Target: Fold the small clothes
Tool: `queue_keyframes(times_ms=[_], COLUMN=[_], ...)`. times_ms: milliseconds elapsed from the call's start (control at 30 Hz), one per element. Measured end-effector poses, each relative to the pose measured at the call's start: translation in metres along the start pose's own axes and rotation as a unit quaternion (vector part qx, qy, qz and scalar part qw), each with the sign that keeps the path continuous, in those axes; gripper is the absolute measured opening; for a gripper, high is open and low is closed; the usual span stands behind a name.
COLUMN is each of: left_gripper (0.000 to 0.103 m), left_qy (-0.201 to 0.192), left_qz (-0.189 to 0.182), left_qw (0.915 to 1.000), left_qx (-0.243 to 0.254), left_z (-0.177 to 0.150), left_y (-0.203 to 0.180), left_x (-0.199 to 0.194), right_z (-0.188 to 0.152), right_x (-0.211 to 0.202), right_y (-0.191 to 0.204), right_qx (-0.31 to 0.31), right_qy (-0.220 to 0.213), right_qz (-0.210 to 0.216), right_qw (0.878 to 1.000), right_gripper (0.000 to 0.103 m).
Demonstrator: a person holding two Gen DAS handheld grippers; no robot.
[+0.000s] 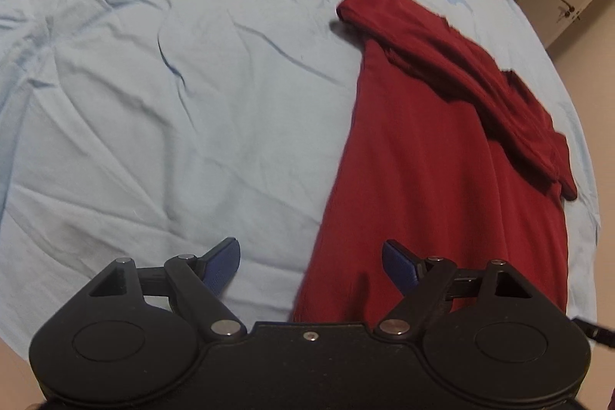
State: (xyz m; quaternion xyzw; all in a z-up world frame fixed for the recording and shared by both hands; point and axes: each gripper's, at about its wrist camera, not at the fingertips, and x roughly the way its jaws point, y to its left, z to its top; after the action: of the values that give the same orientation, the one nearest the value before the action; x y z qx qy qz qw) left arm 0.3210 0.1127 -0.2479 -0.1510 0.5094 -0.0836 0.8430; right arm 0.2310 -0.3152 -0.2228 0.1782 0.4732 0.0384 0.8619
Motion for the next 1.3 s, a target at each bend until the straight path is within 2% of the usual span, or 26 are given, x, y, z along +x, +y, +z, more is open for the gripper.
queue_keyframes(times_ms=[100,133,167,200,233,267,300,367,467,567,633,733,800,900,1033,1100,1233,1267,1300], left_gripper=[0.076,0.066,0.05,0.039,0.015,0.005,0.005,0.003,0.003,0.002,0.002,0.003,0.003,0.003,0.003,0.003,0.003,0.003,0.003], left_qy=[0.015,0.021,0.027,0.034,0.041,0.046,0.043,0.032,0.009,-0.013,-0.02,-0.021,-0.02,-0.02,-0.017,-0.018,-0.017,-0.017,-0.016], left_qz=[0.004,0.006,0.007,0.005,0.0,-0.008,-0.005,0.001,0.008,-0.007,-0.014,-0.018,-0.01,0.005,0.021,0.024,0.027,0.027,0.028], left_qw=[0.9995,0.9992,0.9989,0.9985,0.9983,0.9981,0.9982,0.9985,0.9998,0.9995,0.9991,0.9993,0.9997,0.9998,0.9996,0.9996,0.9995,0.9995,0.9995], left_qx=[0.027,0.034,0.039,0.042,0.042,0.04,0.041,0.044,0.015,-0.026,-0.035,-0.024,-0.012,-0.005,0.004,0.003,0.003,0.001,-0.002], left_z=[-0.003,-0.003,-0.004,-0.004,-0.003,-0.003,-0.002,-0.002,-0.004,-0.012,-0.02,-0.031,-0.033,-0.034,-0.031,-0.03,-0.03,-0.03,-0.03], left_y=[-0.006,-0.008,-0.01,-0.011,-0.013,-0.015,-0.018,-0.024,-0.023,-0.018,-0.019,-0.024,-0.028,-0.031,-0.027,-0.026,-0.024,-0.024,-0.023], left_x=[0.004,0.005,0.006,0.007,0.008,0.007,0.004,-0.006,-0.034,-0.065,-0.082,-0.089,-0.084,-0.077,-0.071,-0.07,-0.069,-0.068,-0.068], right_z=[-0.02,-0.025,-0.029,-0.031,-0.031,-0.03,-0.029,-0.026,-0.023,-0.019,-0.018,-0.019,-0.023,-0.031,-0.039,-0.041,-0.043,-0.044,-0.045], right_x=[0.004,0.006,0.009,0.011,0.014,0.017,0.019,0.014,-0.009,-0.044,-0.067,-0.082,-0.077,-0.052,-0.018,-0.006,0.015,0.019,0.021], right_y=[0.01,0.012,0.015,0.018,0.022,0.025,0.028,0.032,0.029,0.014,0.0,-0.021,-0.026,-0.021,-0.01,-0.006,0.001,0.003,0.006], right_qx=[0.003,0.007,0.012,0.014,0.014,0.015,0.015,0.011,-0.012,-0.033,-0.037,-0.007,0.018,0.031,0.045,0.051,0.059,0.061,0.058], right_qy=[0.028,0.032,0.033,0.031,0.031,0.033,0.035,0.032,0.02,0.012,0.009,0.025,0.023,0.018,0.013,0.008,0.01,0.01,0.012], right_qz=[0.003,-0.002,-0.005,-0.005,-0.006,-0.01,-0.013,-0.016,-0.032,-0.053,-0.061,-0.034,-0.015,0.011,0.018,0.015,-0.007,-0.013,-0.021], right_qw=[1.0,0.999,0.999,0.999,0.999,0.999,0.999,0.999,0.999,0.998,0.997,0.999,0.999,0.999,0.999,0.999,0.998,0.998,0.998], right_gripper=[0.042,0.042,0.043,0.04,0.034,0.011,0.0,0.0,0.0,0.0,0.0,0.0,0.001,0.013,0.024,0.041,0.044,0.041,0.027])
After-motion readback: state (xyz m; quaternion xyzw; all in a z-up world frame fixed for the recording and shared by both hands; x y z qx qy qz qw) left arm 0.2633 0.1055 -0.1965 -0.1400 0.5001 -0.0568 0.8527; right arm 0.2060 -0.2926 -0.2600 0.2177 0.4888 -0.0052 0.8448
